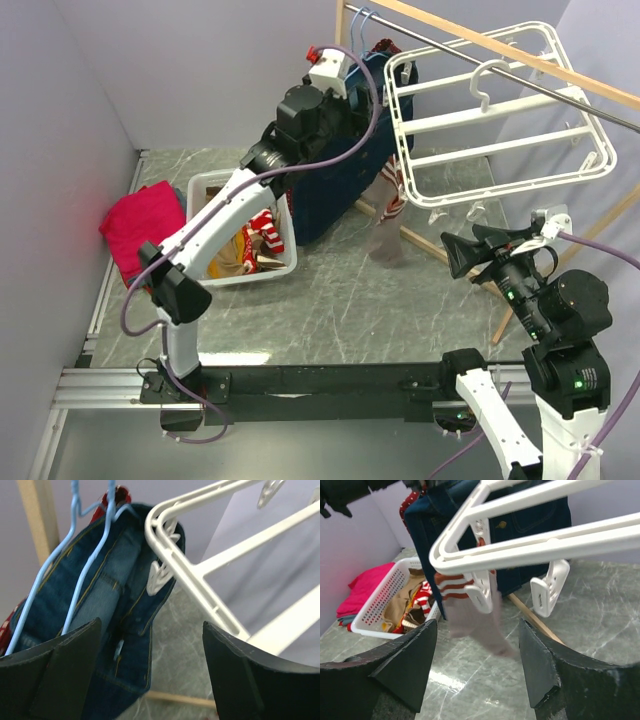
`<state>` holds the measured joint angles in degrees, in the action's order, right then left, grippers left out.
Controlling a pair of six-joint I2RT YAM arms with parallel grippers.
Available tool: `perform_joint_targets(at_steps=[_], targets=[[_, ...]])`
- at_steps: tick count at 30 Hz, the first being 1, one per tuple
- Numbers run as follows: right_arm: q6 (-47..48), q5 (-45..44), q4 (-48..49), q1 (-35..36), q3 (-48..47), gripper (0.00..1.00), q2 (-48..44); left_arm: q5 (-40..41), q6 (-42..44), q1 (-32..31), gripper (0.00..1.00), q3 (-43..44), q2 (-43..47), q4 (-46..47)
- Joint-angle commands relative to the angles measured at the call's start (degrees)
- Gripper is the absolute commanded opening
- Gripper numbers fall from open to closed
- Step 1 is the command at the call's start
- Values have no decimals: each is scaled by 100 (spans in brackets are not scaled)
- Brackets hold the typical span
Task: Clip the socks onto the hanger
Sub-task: Rotate the hanger at the clothesline, then open the clamp at the hanger.
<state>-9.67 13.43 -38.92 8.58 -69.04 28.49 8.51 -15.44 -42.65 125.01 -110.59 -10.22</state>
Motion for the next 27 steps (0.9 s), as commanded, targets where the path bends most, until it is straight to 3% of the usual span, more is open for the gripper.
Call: perform_joint_targets(at_steps=[1, 10, 16, 20, 27], targets=[[53, 212, 560, -14, 4, 72, 236, 124, 182, 29, 90, -547, 897, 310], [62, 362, 798, -14, -75, 67, 605, -367, -29, -181, 95, -2365, 2549, 301], [228, 362, 903, -14, 57, 63, 754, -789, -20, -945, 96, -3649, 3376, 468], [334, 432, 877, -14, 39, 52, 851, -1018, 15, -1542, 97, -3914, 3430, 451], [405, 626, 728, -14, 30, 34, 860, -1466, 111, -2001, 97, -4160, 3324, 749]])
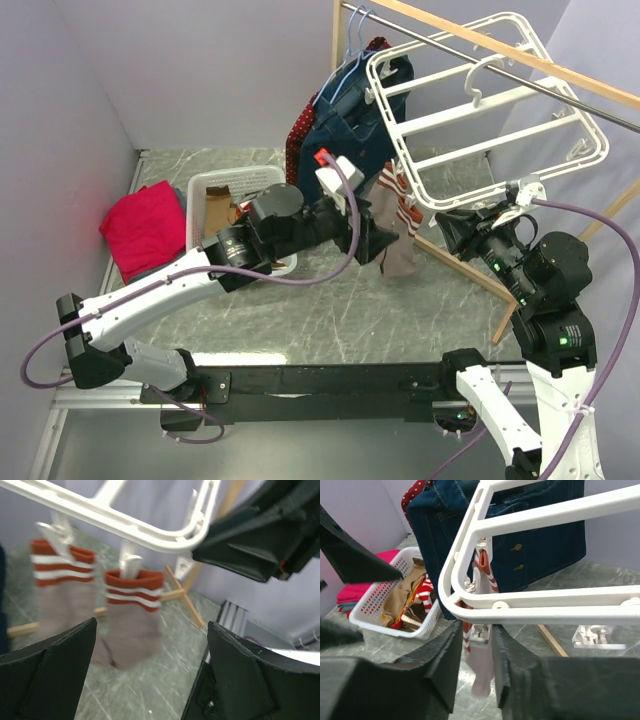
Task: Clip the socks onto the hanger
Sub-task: Open the clamp at the hanger.
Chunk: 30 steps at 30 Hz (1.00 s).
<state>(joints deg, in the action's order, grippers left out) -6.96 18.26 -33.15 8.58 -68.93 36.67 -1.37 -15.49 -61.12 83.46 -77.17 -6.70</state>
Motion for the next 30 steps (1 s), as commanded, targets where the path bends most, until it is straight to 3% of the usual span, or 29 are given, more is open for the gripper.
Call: perform_joint_targets(at_steps=[1, 4, 13, 18, 30], targets=[[134, 143, 142, -5, 20, 31, 34, -548, 133, -180, 97, 21, -105, 415], [99, 151, 116, -6, 11, 21, 7, -725, 99, -251, 97, 65, -254, 529], [-68, 739, 221, -23, -24, 11, 25, -1471, 239, -304, 95, 170, -773, 1196], [-86, 1021, 282, -14, -7, 10, 42, -1726, 336, -277, 88, 381, -1107, 1355], [63, 1496, 335, -14, 63, 8, 218, -3334, -332, 452, 66, 135, -1257, 2392]])
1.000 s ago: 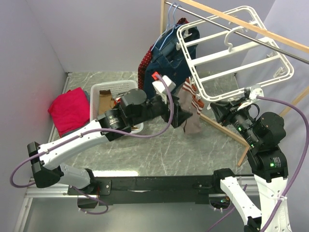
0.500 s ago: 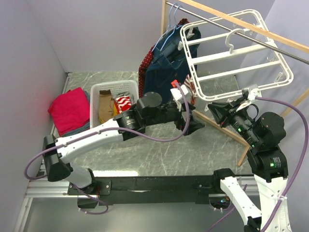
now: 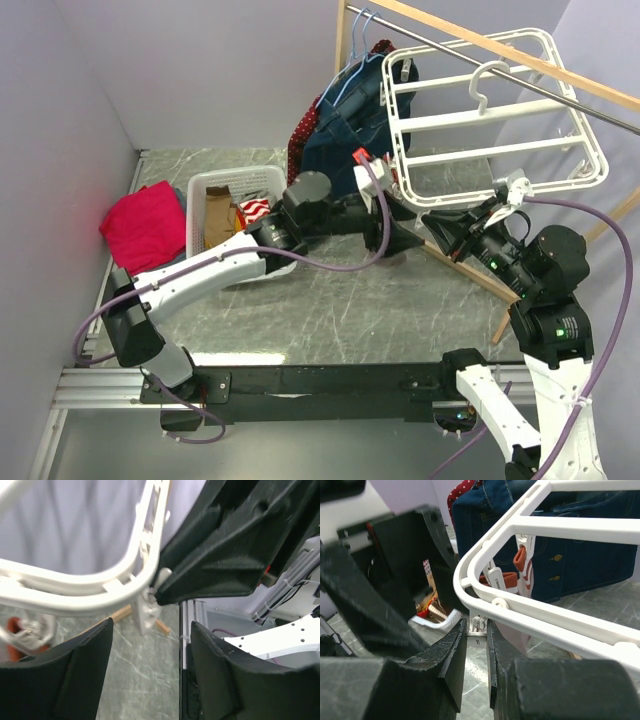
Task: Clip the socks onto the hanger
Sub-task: Open the clamp at the hanger.
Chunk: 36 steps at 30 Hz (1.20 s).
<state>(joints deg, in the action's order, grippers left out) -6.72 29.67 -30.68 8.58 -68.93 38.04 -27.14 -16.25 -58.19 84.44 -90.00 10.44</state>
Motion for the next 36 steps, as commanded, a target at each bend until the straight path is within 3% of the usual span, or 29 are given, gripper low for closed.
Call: perform_joint_targets(at_steps=[1, 13, 25, 29, 31, 32, 36], targets=[[48, 364, 88, -14, 72, 8, 98, -845, -282, 194, 66, 54, 17, 705], [83, 505, 132, -14, 99, 9, 125, -1400, -528, 238, 58, 371, -413, 793], [110, 434, 44, -14, 222, 10, 37, -1356, -730, 247, 34, 371, -361, 1153], [83, 215, -26, -14, 231, 20, -7, -1251, -695, 247, 22, 257, -299, 1180], [57, 5, -70, -14, 213, 26, -42, -1154, -660, 247, 20, 204, -282, 1162], [13, -83, -131, -14, 187, 34, -42, -1119, -660, 247, 18, 169, -256, 1180], [-127, -549, -281, -14, 108, 42, -113, -830, -660, 247, 13, 37, -203, 1268]])
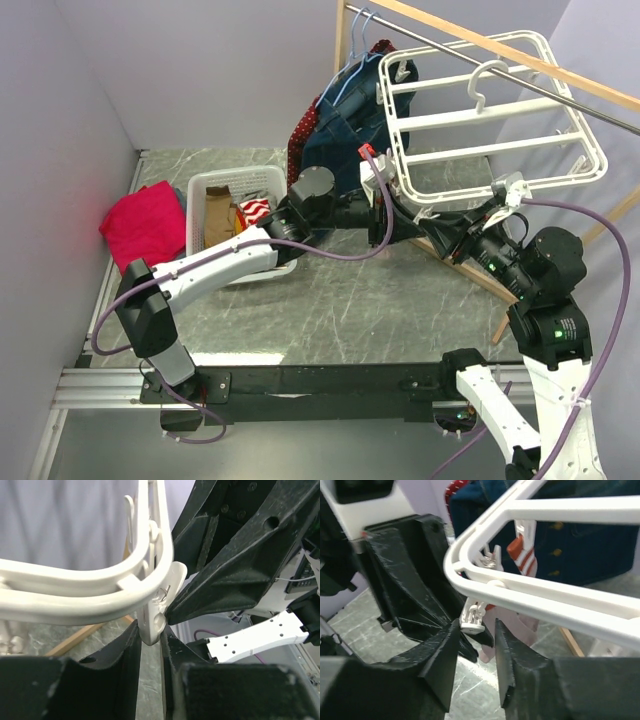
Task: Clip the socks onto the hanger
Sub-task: Open the clamp at the hanger.
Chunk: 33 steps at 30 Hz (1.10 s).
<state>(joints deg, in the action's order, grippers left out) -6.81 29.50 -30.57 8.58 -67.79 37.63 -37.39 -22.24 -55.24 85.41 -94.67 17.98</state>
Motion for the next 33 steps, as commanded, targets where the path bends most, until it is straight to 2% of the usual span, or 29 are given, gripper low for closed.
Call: perform_joint_targets(at_steps=[1, 8, 16, 18, 21, 27, 33], targets=[[-180, -672, -362, -14, -24, 43, -80, 240, -44, -48, 12, -59, 256, 488], [-365, -647, -354, -14, -103, 56, -221, 653, 175, -170, 10, -15, 239, 260], [-918, -989, -310, -14, -322, 56, -221, 1206, 598, -391, 10, 3, 142, -13], [-1006, -1330, -353, -14, -358, 56, -230, 1496, 773, -461, 10, -15, 151, -75], [-1050, -1717, -529, -14, -454, 53, -168, 1848, 984, -584, 11, -85, 168, -110], [-1270, -1746, -573, -14, -525, 38, -80, 2367, 1309, -777, 13, -138, 177, -101], [-1419, -1754, -713, -14, -560, 34, 34, 2657, 1503, -874, 13, -147, 195, -93]])
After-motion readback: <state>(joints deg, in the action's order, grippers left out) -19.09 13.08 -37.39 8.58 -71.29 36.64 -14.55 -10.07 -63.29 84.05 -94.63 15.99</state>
